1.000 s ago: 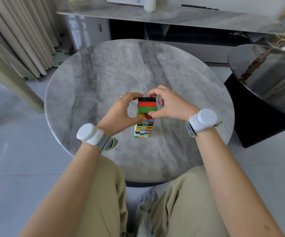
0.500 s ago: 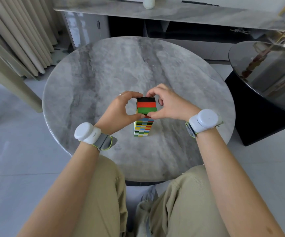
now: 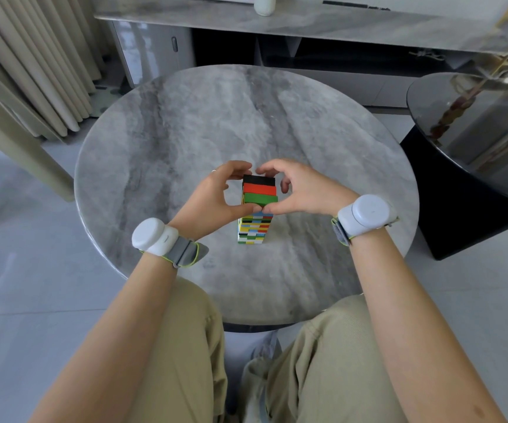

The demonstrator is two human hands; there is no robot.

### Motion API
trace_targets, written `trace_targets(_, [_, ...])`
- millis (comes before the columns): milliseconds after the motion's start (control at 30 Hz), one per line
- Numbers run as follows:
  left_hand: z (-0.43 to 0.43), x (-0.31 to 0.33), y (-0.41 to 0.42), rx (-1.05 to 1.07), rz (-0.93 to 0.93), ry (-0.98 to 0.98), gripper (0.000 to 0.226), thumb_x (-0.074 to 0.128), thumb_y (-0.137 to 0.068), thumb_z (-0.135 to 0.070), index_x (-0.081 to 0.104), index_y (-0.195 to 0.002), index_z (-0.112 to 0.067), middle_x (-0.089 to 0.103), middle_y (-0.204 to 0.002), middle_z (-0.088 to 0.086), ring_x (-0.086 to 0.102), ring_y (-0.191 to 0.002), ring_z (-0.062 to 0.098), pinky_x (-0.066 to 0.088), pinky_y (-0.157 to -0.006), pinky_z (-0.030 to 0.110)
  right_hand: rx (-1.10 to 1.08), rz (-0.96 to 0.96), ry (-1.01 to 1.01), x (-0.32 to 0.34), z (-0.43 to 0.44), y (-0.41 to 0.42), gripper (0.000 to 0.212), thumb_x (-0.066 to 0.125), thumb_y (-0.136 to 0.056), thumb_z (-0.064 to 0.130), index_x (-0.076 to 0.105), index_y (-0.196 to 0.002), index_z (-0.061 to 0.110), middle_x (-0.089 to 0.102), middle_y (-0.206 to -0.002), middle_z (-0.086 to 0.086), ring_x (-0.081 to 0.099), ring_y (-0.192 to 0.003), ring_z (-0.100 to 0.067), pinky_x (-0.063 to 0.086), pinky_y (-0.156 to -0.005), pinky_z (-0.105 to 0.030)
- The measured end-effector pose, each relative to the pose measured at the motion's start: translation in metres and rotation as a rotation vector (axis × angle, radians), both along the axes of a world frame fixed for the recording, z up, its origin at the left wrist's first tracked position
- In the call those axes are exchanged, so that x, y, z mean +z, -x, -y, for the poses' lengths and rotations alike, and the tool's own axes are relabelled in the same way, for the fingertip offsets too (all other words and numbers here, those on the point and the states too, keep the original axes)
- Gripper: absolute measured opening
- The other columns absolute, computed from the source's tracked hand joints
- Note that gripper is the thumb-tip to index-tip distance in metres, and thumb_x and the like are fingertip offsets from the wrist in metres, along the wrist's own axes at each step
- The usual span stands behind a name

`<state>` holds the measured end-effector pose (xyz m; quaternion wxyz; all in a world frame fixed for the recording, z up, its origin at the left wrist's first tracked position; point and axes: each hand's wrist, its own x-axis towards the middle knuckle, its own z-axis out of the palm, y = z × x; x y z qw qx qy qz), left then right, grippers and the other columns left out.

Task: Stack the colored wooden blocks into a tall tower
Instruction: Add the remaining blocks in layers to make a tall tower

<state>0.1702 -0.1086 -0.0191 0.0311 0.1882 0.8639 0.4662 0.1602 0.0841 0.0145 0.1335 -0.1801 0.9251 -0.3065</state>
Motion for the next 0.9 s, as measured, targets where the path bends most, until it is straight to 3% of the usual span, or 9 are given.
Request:
trace_targets(367, [-0.003, 0.001, -0.001, 0.010, -0.014, 0.019, 0.064, 0.077, -0.075, -0.022, 0.045, -0.131, -0.018, 0.057, -0.124, -0.005, 0.050, -0.114, 0.003, 0.038, -0.097, 0.022, -0.016, -0.018, -0.030, 0.002, 0.005, 0.001, 0.059, 0.078, -0.072, 0.027, 0.051, -0.125, 0.022, 0.049, -0.111, 0.009, 0.046, -0.076, 0.001, 0.036, -0.067, -0.013])
trace_targets(433, [-0.003, 0.001, -0.001, 0.008, -0.005, 0.019, 0.070, 0.077, -0.074, -0.023, 0.041, -0.135, -0.018, 0.054, -0.129, -0.004, 0.046, -0.119, 0.002, 0.036, -0.100, 0.021, -0.016, -0.007, -0.036, 0.003, 0.004, -0.002, 0.068, 0.078, -0.072, 0.028, 0.045, -0.132, 0.022, 0.048, -0.116, 0.008, 0.046, -0.083, -0.001, 0.036, -0.071, -0.013])
trace_targets(500, [-0.002, 0.002, -0.003, 0.011, 0.019, -0.001, 0.078, 0.075, -0.077, -0.023, 0.032, -0.142, -0.018, 0.043, -0.141, -0.004, 0.036, -0.130, 0.003, 0.028, -0.103, 0.018, -0.037, 0.034, 0.003, 0.002, 0.000, -0.006, 0.080, 0.077, -0.074, 0.025, 0.033, -0.141, 0.021, 0.044, -0.127, 0.003, 0.044, -0.104, -0.006, 0.036, -0.087, -0.016])
trace_targets(600, [-0.005, 0.009, -0.009, 0.113, 0.242, -0.251, 0.063, 0.052, -0.094, -0.021, 0.020, -0.148, -0.022, 0.022, -0.155, -0.007, 0.017, -0.143, 0.007, 0.018, -0.108, 0.020, -0.224, 0.160, 0.395, 0.005, -0.002, -0.017, 0.066, 0.059, -0.090, 0.015, 0.024, -0.146, 0.018, 0.034, -0.146, -0.003, 0.028, -0.134, -0.007, 0.021, -0.112, -0.023])
trace_targets(700, [-0.019, 0.016, -0.017, 0.283, 0.467, -0.497, 0.051, 0.029, -0.101, -0.032, 0.017, -0.149, -0.025, 0.016, -0.157, -0.010, 0.013, -0.145, 0.007, 0.013, -0.109, 0.021, -0.547, 0.355, 0.979, 0.007, 0.015, -0.024, 0.052, 0.033, -0.099, 0.031, 0.022, -0.147, 0.015, 0.026, -0.154, -0.002, 0.018, -0.143, -0.009, 0.011, -0.117, -0.029])
trace_targets(767, [-0.033, 0.020, -0.021, 0.307, 0.565, -0.572, 0.054, 0.022, -0.101, -0.043, 0.016, -0.150, -0.022, 0.017, -0.157, -0.008, 0.015, -0.144, 0.006, 0.014, -0.111, 0.021, -0.621, 0.438, 1.075, 0.002, 0.024, -0.024, 0.060, 0.026, -0.098, 0.044, 0.018, -0.149, 0.013, 0.019, -0.157, -0.003, 0.013, -0.145, -0.011, 0.007, -0.117, -0.030])
trace_targets(833, [-0.044, 0.022, -0.023, 0.291, 0.604, -0.612, 0.049, 0.018, -0.102, -0.042, 0.031, -0.143, -0.020, 0.044, -0.137, -0.009, 0.040, -0.126, -0.003, 0.031, -0.098, 0.014, -0.634, 0.491, 1.088, 0.000, 0.033, -0.026, 0.065, 0.023, -0.097, 0.051, 0.015, -0.150, 0.013, 0.015, -0.158, -0.002, 0.010, -0.146, -0.010, 0.009, -0.116, -0.028])
trace_targets(900, [-0.051, 0.024, -0.020, 0.281, 0.619, -0.625, 0.039, 0.017, -0.103, -0.039, 0.054, -0.099, -0.028, 0.065, -0.080, -0.014, 0.060, -0.069, -0.016, 0.047, -0.076, 0.011, -0.638, 0.514, 1.100, 0.002, 0.037, -0.027, 0.066, 0.021, -0.098, 0.053, 0.014, -0.150, 0.013, 0.014, -0.158, -0.001, 0.014, -0.145, -0.010, 0.018, -0.110, -0.023])
